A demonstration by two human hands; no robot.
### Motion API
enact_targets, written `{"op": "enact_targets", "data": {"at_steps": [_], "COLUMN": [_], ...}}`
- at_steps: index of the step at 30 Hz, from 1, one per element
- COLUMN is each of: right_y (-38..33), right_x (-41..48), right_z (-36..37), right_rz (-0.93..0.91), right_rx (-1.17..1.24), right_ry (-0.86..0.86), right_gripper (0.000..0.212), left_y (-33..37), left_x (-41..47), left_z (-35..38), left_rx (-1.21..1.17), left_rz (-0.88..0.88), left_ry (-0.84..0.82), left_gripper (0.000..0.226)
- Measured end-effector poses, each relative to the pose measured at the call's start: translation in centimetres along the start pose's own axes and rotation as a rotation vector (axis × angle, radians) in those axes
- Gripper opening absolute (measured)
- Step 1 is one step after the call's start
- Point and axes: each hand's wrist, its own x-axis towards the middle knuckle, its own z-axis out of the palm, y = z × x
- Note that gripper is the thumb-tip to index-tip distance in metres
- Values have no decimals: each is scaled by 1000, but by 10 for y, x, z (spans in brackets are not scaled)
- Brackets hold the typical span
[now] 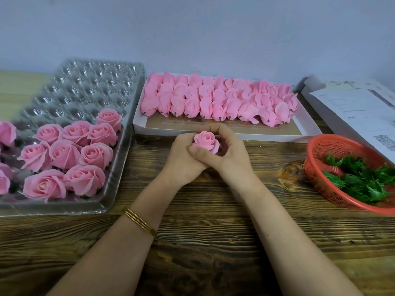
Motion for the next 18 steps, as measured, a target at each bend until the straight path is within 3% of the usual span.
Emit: {"op": "enact_targets", "data": {"at_steps": [5, 9, 14, 18], "right_y": [3, 6, 10, 10], "right_x": [2, 3, 4, 3], "right_z": [1, 14, 17, 17], "right_rz": [-25, -121, -141, -129], "right_rx": [13, -152, -278, -332], "right_ry": [159, 259, 220, 166], "right_gripper": [42, 38, 42, 48], "left_y": [0, 0, -2, -2], "left_x": [-1, -1, 1, 1], "left_z": [1, 5, 7, 6], "left_rx": [-27, 78, 115, 136], "left_rz": [-19, -28, -40, -22], "left_ry": [-1, 41, 97, 122], "left_gripper": [30, 24, 15, 25]}}
